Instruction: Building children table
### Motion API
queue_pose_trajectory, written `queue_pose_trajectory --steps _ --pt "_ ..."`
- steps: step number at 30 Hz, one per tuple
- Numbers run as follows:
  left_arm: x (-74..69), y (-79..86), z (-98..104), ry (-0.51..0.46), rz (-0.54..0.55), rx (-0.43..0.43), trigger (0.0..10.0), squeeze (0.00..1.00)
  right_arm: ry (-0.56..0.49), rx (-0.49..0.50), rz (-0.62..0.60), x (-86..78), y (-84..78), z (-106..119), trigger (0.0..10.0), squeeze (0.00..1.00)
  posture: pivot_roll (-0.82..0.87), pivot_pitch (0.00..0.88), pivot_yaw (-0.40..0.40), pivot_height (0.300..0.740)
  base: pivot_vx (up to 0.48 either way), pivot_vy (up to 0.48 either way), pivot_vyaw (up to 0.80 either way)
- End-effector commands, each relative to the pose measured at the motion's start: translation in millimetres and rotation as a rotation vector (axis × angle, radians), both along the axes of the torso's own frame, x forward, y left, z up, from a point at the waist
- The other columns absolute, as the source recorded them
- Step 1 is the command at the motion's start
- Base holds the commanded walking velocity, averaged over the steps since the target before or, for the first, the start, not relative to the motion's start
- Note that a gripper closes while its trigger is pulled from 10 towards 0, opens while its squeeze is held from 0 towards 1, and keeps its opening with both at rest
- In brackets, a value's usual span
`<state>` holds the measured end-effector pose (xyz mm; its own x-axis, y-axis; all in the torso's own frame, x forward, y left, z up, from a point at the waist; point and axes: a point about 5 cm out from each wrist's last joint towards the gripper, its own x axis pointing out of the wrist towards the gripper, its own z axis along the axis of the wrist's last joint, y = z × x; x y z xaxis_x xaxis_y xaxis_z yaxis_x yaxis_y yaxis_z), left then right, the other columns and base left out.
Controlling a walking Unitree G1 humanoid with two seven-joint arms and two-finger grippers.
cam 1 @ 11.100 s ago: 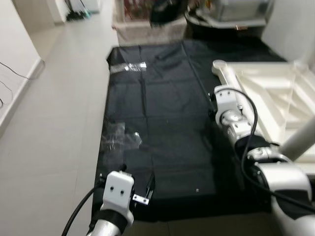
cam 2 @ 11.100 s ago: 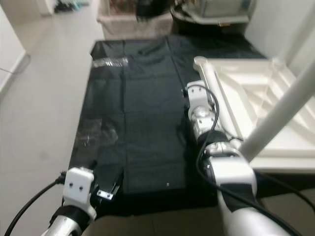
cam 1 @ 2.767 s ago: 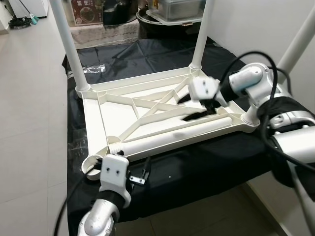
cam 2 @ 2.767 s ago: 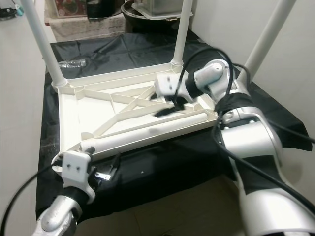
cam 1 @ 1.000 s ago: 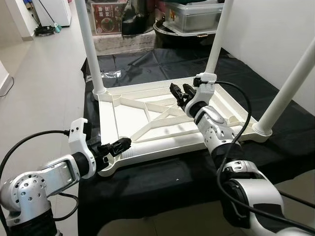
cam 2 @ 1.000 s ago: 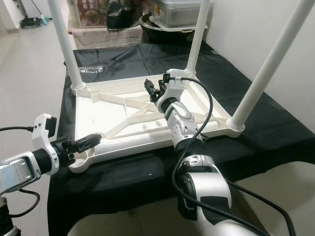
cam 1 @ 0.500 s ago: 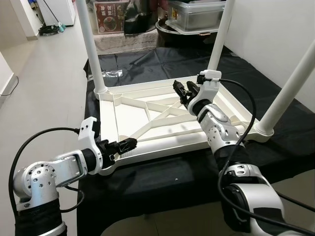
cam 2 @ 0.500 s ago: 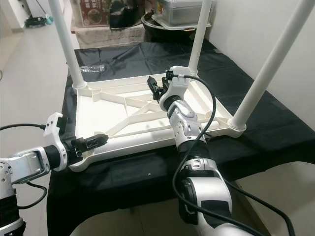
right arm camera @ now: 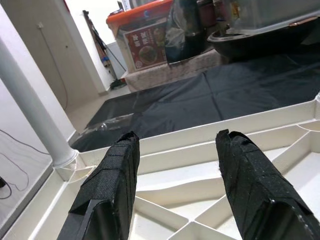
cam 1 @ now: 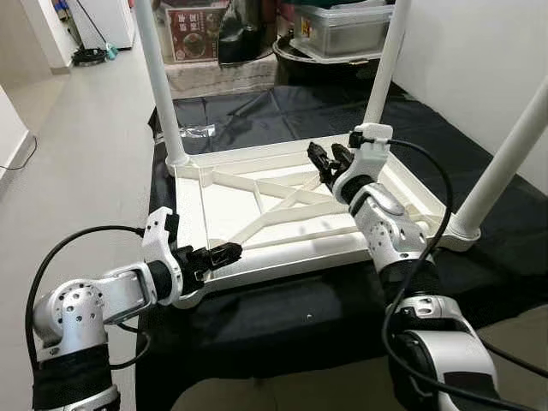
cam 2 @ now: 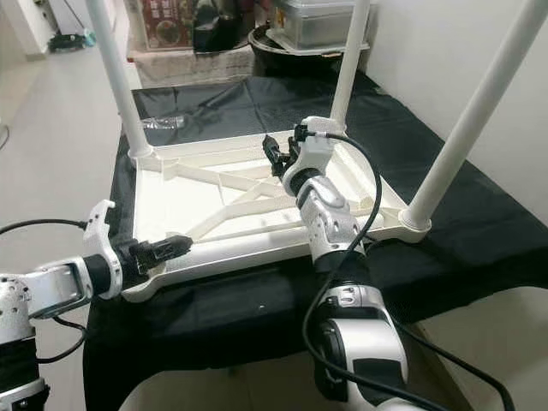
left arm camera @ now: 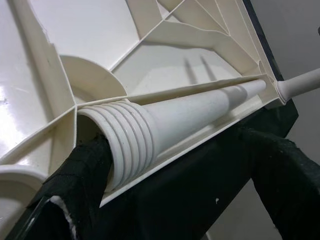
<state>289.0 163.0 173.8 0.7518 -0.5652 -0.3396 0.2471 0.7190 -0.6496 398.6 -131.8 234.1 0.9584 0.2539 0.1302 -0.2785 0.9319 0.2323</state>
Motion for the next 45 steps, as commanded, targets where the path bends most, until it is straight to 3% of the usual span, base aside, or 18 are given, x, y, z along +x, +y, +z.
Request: queue_pose_trajectory --steps 1,9,21,32,37,45 --pt "1.0 -2.1 0 -0.003 -0.009 -0.009 10.0 0.0 0.02 -0.014 0.005 -1.5 1.7 -5 10.0 0.0 0.05 0.104 0.025 0.74 0.0 0.0 0.0" --pt "3.3 -16.7 -9 0.031 -0.059 -0.018 10.0 0.0 0.028 -0.015 -0.005 -3.4 0.0 -4 10.0 0.0 0.04 0.108 0.025 0.74 0.0 0.0 0.0" --pt "9.8 -19.9 -10 0.026 -0.058 -0.049 10.0 0.0 0.037 -0.019 -0.011 -4.8 0.1 -5 10.0 0.0 0.04 0.12 0.022 0.74 0.0 0.0 0.0" --pt "15.0 -20.4 6 -0.071 -0.053 -0.161 10.0 0.0 0.031 -0.028 -0.008 -4.8 1.1 -3 10.0 0.0 0.04 0.122 0.022 0.74 0.0 0.0 0.0" --pt "0.8 -25.1 25 -0.19 -0.15 -0.304 10.0 0.0 0.03 -0.028 -0.012 -4.0 1.1 -1 10.0 0.0 0.04 0.118 0.017 0.74 0.0 0.0 0.0" --pt "-10.1 -28.8 15 -0.158 -0.204 -0.318 10.0 0.0 0.028 -0.026 -0.018 -2.9 0.7 0 10.0 0.0 0.04 0.114 0.017 0.74 0.0 0.0 0.0"
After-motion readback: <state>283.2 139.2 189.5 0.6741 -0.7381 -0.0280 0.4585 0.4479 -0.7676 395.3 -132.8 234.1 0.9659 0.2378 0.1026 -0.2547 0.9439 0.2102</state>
